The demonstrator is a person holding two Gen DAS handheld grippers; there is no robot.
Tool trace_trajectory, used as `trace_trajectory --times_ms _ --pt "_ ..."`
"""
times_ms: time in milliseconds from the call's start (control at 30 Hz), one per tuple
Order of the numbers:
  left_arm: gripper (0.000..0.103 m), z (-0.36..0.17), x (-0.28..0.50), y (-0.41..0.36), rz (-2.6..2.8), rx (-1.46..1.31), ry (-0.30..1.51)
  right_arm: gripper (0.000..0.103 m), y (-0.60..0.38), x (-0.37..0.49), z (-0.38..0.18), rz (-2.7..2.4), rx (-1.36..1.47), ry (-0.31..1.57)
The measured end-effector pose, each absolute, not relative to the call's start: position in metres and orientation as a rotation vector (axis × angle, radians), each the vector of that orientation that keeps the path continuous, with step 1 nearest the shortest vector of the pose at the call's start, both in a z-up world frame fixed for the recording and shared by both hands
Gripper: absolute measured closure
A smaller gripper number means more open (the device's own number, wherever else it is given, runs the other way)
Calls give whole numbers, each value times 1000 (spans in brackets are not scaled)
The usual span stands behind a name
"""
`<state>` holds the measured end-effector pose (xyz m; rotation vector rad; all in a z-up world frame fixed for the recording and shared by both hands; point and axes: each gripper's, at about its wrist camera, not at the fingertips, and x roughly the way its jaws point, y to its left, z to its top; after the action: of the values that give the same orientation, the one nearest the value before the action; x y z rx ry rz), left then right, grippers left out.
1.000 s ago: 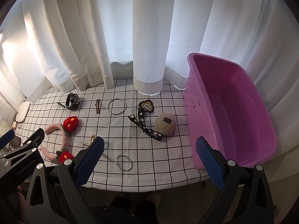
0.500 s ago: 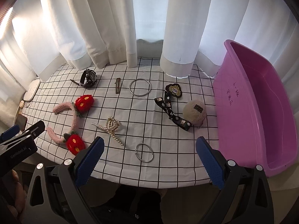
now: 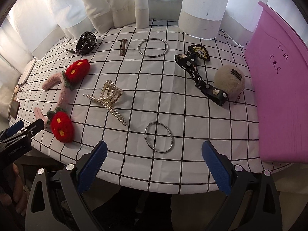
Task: Organize jewelry
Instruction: 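Close the left gripper on the pink headband while the right gripper grasps the silver bangle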
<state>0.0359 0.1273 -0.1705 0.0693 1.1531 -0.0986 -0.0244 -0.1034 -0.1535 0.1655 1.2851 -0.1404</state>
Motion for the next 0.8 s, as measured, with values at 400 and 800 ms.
trace_trajectory --times_ms 400,800 --pt "6 -209 66 119 -127 113 1142 9 -108 -13 -204 -218 153 1304" --pt "5 -235 81 112 -153 109 1135 9 -119 -16 -225 -240 168 1263"
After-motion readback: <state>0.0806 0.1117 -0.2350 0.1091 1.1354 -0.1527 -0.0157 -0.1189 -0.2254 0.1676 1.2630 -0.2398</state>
